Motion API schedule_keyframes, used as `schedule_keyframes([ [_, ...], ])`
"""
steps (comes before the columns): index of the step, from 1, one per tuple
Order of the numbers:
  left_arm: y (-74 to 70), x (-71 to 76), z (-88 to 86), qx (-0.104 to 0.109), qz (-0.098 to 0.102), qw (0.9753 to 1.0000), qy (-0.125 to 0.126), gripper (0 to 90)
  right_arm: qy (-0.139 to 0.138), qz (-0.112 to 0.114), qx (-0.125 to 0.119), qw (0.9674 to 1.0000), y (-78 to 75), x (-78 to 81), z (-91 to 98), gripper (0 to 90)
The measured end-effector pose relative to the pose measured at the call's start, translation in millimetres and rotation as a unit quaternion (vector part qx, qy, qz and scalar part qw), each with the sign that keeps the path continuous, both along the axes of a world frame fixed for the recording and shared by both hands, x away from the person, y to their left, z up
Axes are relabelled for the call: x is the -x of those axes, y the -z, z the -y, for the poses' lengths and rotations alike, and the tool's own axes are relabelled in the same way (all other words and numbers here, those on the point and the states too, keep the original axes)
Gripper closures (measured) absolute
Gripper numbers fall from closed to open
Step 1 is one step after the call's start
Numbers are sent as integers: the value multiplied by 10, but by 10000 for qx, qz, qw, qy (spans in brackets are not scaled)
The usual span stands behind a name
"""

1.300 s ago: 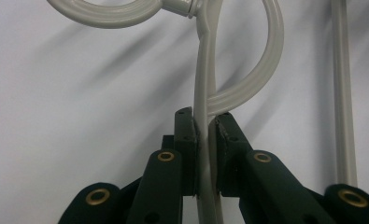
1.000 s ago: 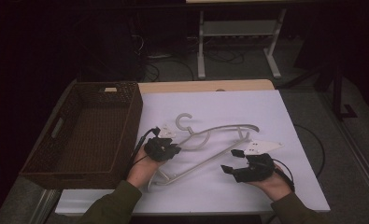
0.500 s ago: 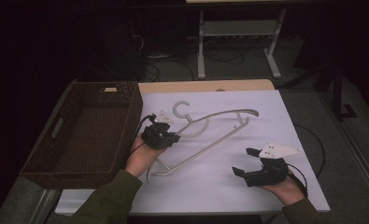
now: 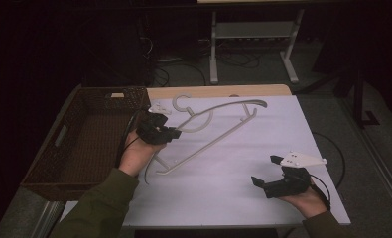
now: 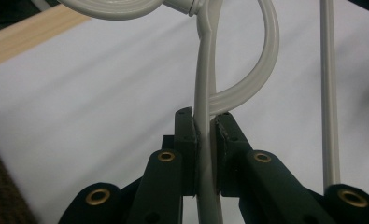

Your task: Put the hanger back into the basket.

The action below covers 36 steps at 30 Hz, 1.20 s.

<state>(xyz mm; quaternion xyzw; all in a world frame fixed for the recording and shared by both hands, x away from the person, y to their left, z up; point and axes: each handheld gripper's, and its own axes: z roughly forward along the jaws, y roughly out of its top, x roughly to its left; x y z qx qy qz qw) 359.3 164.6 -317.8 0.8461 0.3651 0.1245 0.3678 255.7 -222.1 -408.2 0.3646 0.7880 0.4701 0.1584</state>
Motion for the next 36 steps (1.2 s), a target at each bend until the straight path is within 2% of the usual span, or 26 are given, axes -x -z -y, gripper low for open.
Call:
schedule_keyframes([
  [10,-227,-25,-337,-59,168,9997,-164,820,-10,-38,-3,10000,3,2,-7,9],
  [18,-336,-37,-744,-113,291,9985,-445,820,-3,-46,27,10000,12,-5,-1,10],
  [28,-431,3,-1250,-192,432,9952,-862,821,34,-50,27,10000,13,-7,-1,10],
  [36,-488,57,-1667,-210,506,9914,-1189,821,70,-41,18,10000,13,-13,3,10],
])
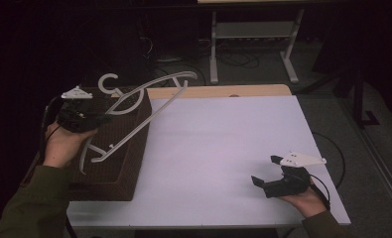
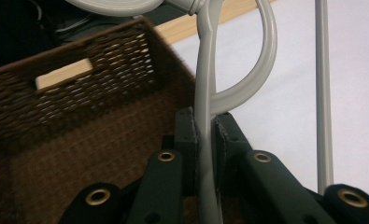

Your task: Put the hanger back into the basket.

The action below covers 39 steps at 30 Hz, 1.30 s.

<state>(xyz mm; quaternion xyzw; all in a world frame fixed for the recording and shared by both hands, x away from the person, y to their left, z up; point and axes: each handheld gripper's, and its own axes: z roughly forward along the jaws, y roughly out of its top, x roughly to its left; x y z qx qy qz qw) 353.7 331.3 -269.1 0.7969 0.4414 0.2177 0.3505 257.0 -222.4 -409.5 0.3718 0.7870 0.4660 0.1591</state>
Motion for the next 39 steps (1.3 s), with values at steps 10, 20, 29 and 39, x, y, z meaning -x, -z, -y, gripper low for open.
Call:
schedule_keyframes([
  [10,35,52,-499,-181,32,9991,-386,820,26,-14,20,10000,6,-4,1,10],
  [20,137,73,-942,-297,-7,9969,-729,820,46,-25,27,10000,14,-12,7,10],
  [29,229,76,-1153,-587,-171,9939,-920,820,63,-11,40,10000,17,-17,6,10],
  [39,320,27,-1199,-753,-356,9921,-939,818,88,-3,16,10000,14,-9,9,10],
])
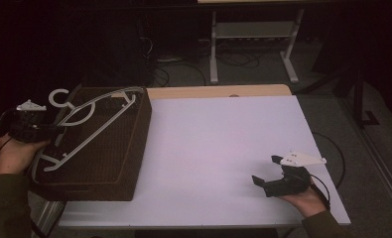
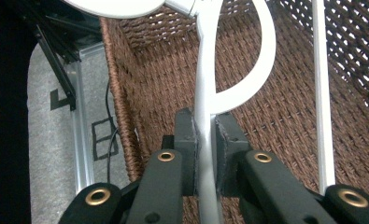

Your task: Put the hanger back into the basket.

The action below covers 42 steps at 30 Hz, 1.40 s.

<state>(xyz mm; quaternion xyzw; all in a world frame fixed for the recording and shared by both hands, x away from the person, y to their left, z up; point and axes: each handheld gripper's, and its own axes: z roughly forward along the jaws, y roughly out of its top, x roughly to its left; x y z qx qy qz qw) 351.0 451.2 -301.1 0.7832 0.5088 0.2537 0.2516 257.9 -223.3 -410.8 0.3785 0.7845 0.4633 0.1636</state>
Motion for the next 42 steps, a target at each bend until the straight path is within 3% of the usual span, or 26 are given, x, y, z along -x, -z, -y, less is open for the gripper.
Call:
schedule_keyframes([
  [7,69,-28,-31,111,-157,9998,51,809,18,-15,-16,10000,-2,3,1,10],
  [12,113,-29,-69,299,-204,9993,25,620,9,26,-7,10000,-8,1,7,10],
  [16,97,-9,-79,474,-104,9988,25,519,-1,30,4,10000,-15,2,10,10],
  [22,26,49,-1,892,126,9957,211,323,16,38,-75,10000,-36,6,9,10],
  [28,-57,113,166,1058,342,9927,457,187,18,108,-113,9999,-68,-3,2,10],
  [32,-109,177,396,1308,646,9870,679,141,23,132,-213,9997,-102,-41,14,10],
  [37,-127,216,632,1511,807,9808,927,126,-4,198,-320,9993,-169,-84,16,10],
  [42,-157,238,854,1648,973,9756,1080,44,16,311,-464,9984,-253,-131,29,10],
])
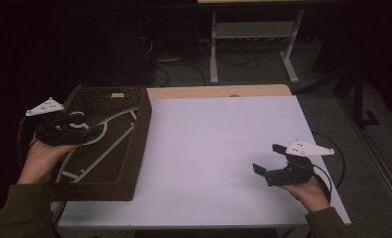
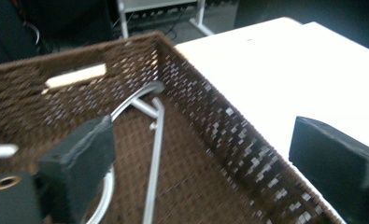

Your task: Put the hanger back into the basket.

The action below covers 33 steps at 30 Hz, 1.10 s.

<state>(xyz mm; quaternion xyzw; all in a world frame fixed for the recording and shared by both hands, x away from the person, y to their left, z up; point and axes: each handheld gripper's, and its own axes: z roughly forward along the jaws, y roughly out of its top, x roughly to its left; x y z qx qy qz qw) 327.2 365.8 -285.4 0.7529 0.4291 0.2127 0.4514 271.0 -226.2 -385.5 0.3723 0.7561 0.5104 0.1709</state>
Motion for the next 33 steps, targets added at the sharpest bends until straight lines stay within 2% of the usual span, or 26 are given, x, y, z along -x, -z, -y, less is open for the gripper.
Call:
schedule_keyframes([
  [9,-12,83,362,350,253,9983,395,17,32,162,-168,9997,-155,-71,11,10],
  [12,8,100,440,438,264,9974,499,17,30,225,-195,9996,-197,-86,4,10],
  [14,50,132,575,609,319,9954,667,17,15,324,-267,9991,-270,-126,-2,10],
  [18,95,165,701,824,395,9925,812,17,9,404,-342,9986,-330,-159,-15,10],
  [23,142,213,850,990,518,9887,998,17,-9,534,-449,9976,-423,-199,-28,9],
  [29,202,242,966,1019,579,9866,1140,17,-32,661,-641,9957,-537,-240,-24,9],
  [31,240,248,1006,1133,643,9844,1186,17,-45,719,-711,9949,-571,-251,-26,9],
  [33,251,245,1011,1172,657,9836,1200,17,-66,759,-768,9941,-589,-257,-26,9],
])
